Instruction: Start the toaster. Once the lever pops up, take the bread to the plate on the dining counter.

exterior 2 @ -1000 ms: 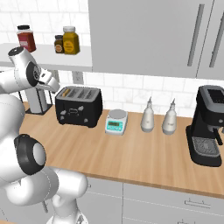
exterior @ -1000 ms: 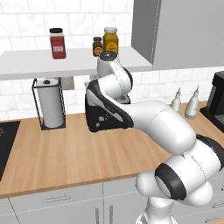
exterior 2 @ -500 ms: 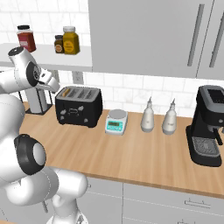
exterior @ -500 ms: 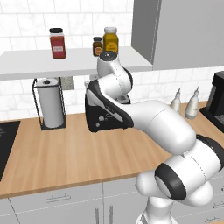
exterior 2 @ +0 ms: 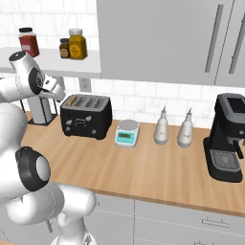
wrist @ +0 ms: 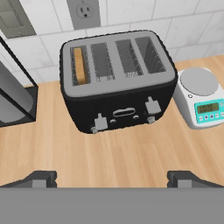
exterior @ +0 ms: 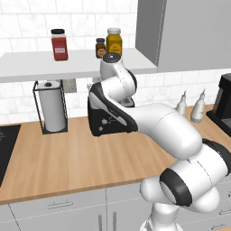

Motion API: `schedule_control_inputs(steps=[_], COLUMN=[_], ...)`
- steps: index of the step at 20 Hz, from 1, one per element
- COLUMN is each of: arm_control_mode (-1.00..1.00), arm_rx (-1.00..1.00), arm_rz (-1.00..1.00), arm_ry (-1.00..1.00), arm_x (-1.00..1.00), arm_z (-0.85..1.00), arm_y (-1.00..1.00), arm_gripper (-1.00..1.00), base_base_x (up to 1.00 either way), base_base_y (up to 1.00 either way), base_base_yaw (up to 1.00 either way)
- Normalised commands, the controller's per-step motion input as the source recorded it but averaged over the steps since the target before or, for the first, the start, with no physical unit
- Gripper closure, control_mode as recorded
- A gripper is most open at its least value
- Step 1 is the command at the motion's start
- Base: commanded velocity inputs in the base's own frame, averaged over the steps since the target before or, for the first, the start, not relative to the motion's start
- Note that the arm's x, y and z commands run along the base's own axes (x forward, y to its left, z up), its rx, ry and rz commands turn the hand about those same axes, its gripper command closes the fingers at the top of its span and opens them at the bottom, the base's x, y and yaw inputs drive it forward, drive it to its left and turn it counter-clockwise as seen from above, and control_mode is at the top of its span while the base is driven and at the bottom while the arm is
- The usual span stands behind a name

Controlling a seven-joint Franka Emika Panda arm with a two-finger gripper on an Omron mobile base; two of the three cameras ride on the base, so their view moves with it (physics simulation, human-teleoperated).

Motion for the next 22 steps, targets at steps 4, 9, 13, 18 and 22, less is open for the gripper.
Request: schedule_control_inputs(steps=[4,9,13,18,22], arm_control_mode=[-1.0,-1.0,-1.0,-1.0,-1.0], arm_rx=[0.0,0.0,0.0,0.0,0.0], arm_rz=[0.0,0.0,0.0,0.0,0.0], arm_ry=[0.0,0.0,0.0,0.0,0.0], arm_x=[0.0,0.0,0.0,0.0,0.0], arm_z=[0.0,0.0,0.0,0.0,0.0], arm_y=[0.0,0.0,0.0,0.0,0.0], arm_gripper=[-1.0,-1.0,-1.0,-1.0,-1.0], base_base_x=[0.0,0.0,0.0,0.0,0.0], base_base_y=[0.0,0.0,0.0,0.0,0.0], base_base_yaw=[0.0,0.0,0.0,0.0,0.0])
